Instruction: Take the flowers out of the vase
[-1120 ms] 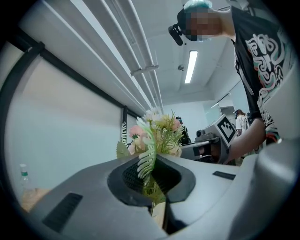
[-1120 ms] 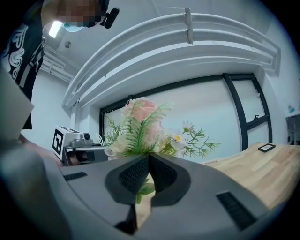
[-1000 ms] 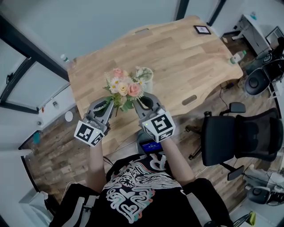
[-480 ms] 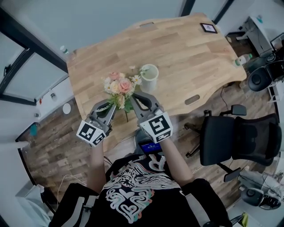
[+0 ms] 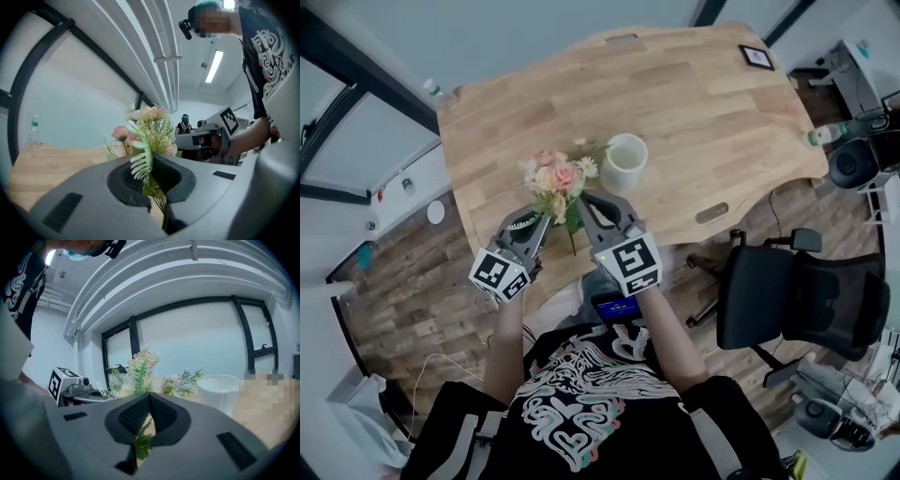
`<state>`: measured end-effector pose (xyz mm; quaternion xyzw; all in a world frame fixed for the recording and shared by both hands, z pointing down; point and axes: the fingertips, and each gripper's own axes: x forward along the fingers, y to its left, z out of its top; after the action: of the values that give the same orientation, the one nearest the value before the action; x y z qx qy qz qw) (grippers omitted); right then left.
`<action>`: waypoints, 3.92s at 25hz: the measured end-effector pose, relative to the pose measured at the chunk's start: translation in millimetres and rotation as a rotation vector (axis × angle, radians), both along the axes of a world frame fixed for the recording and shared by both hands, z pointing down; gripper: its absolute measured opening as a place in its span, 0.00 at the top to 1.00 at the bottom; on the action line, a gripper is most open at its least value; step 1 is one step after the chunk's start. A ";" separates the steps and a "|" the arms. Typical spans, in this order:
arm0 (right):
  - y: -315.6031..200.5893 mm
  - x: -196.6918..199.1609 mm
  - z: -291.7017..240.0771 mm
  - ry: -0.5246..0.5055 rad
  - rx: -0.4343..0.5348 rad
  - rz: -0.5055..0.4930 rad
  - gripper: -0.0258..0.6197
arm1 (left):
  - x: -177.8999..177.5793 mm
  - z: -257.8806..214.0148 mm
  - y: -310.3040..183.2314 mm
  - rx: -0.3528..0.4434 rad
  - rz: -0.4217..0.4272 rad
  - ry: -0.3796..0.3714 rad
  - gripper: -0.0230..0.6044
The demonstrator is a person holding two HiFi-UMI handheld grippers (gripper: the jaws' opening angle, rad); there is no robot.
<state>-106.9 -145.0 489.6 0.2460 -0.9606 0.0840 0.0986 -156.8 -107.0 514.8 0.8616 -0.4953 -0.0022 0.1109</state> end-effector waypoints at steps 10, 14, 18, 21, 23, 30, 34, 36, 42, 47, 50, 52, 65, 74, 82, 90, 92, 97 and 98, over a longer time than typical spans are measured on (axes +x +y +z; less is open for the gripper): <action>-27.1 -13.8 37.6 0.097 -0.016 -0.004 0.95 | -11.1 45.7 -27.1 -0.086 -0.054 0.003 0.93; -35.8 -15.2 42.7 0.111 -0.022 -0.007 0.95 | -15.1 64.3 -35.0 -0.134 -0.073 -0.002 0.93; -36.0 -15.1 51.2 0.127 -0.032 -0.012 0.95 | -13.6 81.7 -39.2 -0.173 -0.078 -0.010 0.93; -34.3 -13.9 55.4 0.133 -0.038 -0.009 0.95 | -9.0 86.3 -40.2 -0.181 -0.052 -0.027 0.93; -33.5 -11.9 57.2 0.138 -0.042 -0.005 0.95 | -4.2 87.6 -40.1 -0.182 -0.031 -0.040 0.93; -30.1 -6.1 58.4 0.142 -0.048 0.001 0.95 | 11.7 80.2 -40.2 -0.146 0.014 -0.047 0.73; -26.7 1.0 58.6 0.137 -0.049 0.016 0.95 | 19.3 72.8 -38.7 -0.123 0.040 -0.064 0.71; -25.0 6.1 58.3 0.134 -0.049 0.025 0.95 | 22.4 67.3 -38.0 -0.100 0.044 -0.079 0.71; -23.8 21.4 53.1 0.126 -0.036 0.050 0.95 | 31.9 44.1 -34.8 -0.029 0.067 -0.096 0.71; -22.8 32.3 43.4 0.114 -0.014 0.076 0.95 | 34.4 29.2 -29.2 -0.009 0.080 -0.085 0.72; -19.7 35.8 35.2 0.115 0.006 0.080 0.95 | 35.2 18.9 -24.1 0.006 0.087 -0.103 0.90; -17.0 38.0 27.8 0.115 0.022 0.087 0.95 | 35.2 14.1 -20.7 0.005 0.087 -0.132 0.96; 15.7 82.3 -27.7 0.087 0.114 0.270 0.95 | 25.8 -52.1 15.8 0.085 0.048 -0.171 0.96; 39.6 109.9 -63.6 0.009 0.118 0.339 0.95 | 28.6 -98.9 33.4 0.179 0.027 -0.205 0.96; 47.8 129.6 -72.9 -0.002 0.141 0.319 0.95 | 50.5 -99.7 42.2 0.180 0.022 -0.251 0.96; 62.8 136.7 -75.7 0.022 0.173 0.277 0.95 | 64.4 -116.5 65.8 0.226 0.025 -0.156 0.96; 64.2 138.3 -77.3 0.019 0.168 0.273 0.95 | 63.5 -114.9 67.4 0.220 0.008 -0.183 0.96; 66.9 137.2 -80.8 0.014 0.168 0.251 0.95 | 58.9 -113.0 72.0 0.209 -0.027 -0.183 0.96; 66.8 137.4 -81.0 0.013 0.169 0.249 0.95 | 58.9 -112.6 72.2 0.206 -0.029 -0.185 0.96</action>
<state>30.5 -78.2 408.6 0.3713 -0.9256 0.0130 0.0724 -97.9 -34.8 402.2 0.8578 -0.5128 0.0249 -0.0245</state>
